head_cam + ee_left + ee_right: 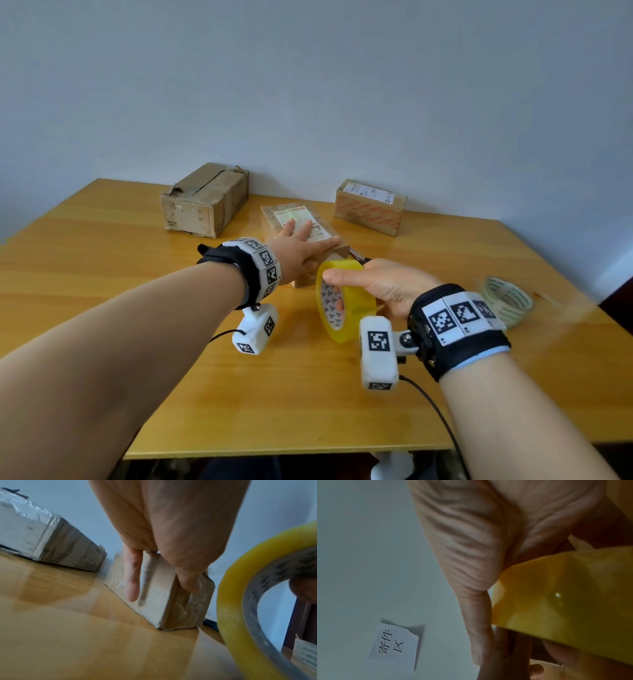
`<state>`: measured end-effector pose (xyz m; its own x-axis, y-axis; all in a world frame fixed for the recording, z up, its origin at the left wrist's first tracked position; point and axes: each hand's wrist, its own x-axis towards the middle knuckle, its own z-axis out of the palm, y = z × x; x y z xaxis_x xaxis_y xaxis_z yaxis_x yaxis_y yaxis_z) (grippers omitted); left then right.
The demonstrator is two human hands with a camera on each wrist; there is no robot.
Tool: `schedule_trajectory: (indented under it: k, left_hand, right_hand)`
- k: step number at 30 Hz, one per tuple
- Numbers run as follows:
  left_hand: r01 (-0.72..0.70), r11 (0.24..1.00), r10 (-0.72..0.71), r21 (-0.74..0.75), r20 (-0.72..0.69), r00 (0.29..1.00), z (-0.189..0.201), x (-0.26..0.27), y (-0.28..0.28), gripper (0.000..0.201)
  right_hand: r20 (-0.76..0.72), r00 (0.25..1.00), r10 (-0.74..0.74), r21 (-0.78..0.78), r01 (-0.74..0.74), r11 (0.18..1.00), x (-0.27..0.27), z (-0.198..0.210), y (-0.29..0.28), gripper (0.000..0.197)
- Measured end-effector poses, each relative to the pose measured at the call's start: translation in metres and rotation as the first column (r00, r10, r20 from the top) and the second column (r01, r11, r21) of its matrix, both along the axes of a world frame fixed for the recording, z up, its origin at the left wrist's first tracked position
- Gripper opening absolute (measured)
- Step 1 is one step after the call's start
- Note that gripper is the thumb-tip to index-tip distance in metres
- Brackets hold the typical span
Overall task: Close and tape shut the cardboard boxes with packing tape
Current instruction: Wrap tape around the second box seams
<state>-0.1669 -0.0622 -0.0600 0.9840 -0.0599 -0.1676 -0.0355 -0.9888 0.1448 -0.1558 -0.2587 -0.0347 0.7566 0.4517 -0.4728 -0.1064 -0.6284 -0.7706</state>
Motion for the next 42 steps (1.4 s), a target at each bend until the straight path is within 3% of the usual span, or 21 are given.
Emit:
schedule_trajectory:
  k: [7, 11, 13, 15, 20, 25, 31, 33, 34, 37, 39, 42]
  left_hand:
    - [-0.021, 0.989, 0.024, -0.144, 0.018, 1.0, 0.014, 0.002, 0.006, 0.059]
    - [-0.037, 0.898, 0.078, -0.438, 0.074, 0.994, 0.055, 0.003, 0.017, 0.05]
    - [-0.042, 0.848, 0.101, -0.529, 0.082, 0.991, 0.08, 0.003, 0.022, 0.042]
    - [-0.061, 0.809, 0.129, -0.585, 0.076, 0.989, 0.096, 0.003, 0.027, 0.035]
    - [-0.128, 0.671, 0.19, -0.73, 0.002, 0.982, 0.102, 0.006, 0.034, 0.029]
    - [-0.15, 0.624, 0.191, -0.767, -0.036, 0.981, 0.105, 0.012, 0.042, 0.027]
    - [-0.157, 0.666, 0.055, -0.729, -0.162, 0.985, 0.112, 0.001, 0.05, 0.039]
    - [-0.131, 0.687, -0.008, -0.715, -0.188, 0.982, 0.113, -0.005, 0.05, 0.056]
    - [-0.099, 0.733, -0.02, -0.673, -0.167, 0.986, 0.111, -0.005, 0.048, 0.072]
    - [-0.091, 0.837, 0.125, -0.539, 0.028, 0.992, 0.092, 0.002, 0.041, 0.093]
    - [-0.114, 0.827, 0.218, -0.551, 0.128, 0.967, 0.082, 0.007, 0.041, 0.093]
    - [-0.134, 0.787, 0.261, -0.602, 0.129, 0.957, 0.081, 0.009, 0.043, 0.093]
  right_hand:
    - [-0.013, 0.997, 0.073, 0.106, -0.071, 0.992, -0.005, 0.011, -0.009, 0.121]
    - [0.104, 0.993, 0.046, 0.3, -0.075, 0.951, -0.006, 0.035, -0.012, 0.071]
    - [0.126, 0.992, 0.004, 0.467, -0.063, 0.882, -0.004, 0.054, -0.01, 0.042]
    - [0.137, 0.99, -0.014, 0.596, -0.071, 0.8, -0.001, 0.074, -0.008, 0.031]
    - [0.152, 0.977, -0.151, 0.698, 0.002, 0.716, 0.004, 0.095, 0.01, 0.036]
    - [0.114, 0.956, -0.27, 0.746, 0.098, 0.659, 0.007, 0.103, 0.03, 0.043]
    - [0.157, 0.937, -0.31, 0.688, 0.122, 0.715, 0.01, 0.112, 0.047, 0.045]
    - [0.165, 0.936, -0.312, 0.663, 0.129, 0.738, 0.009, 0.114, 0.05, 0.048]
    - [0.166, 0.935, -0.315, 0.65, 0.136, 0.748, 0.009, 0.115, 0.052, 0.05]
    - [0.177, 0.925, -0.336, 0.628, 0.157, 0.762, 0.006, 0.116, 0.058, 0.055]
    - [0.171, 0.918, -0.358, 0.643, 0.171, 0.747, 0.004, 0.119, 0.06, 0.053]
    - [0.162, 0.908, -0.387, 0.648, 0.197, 0.735, 0.002, 0.123, 0.061, 0.05]
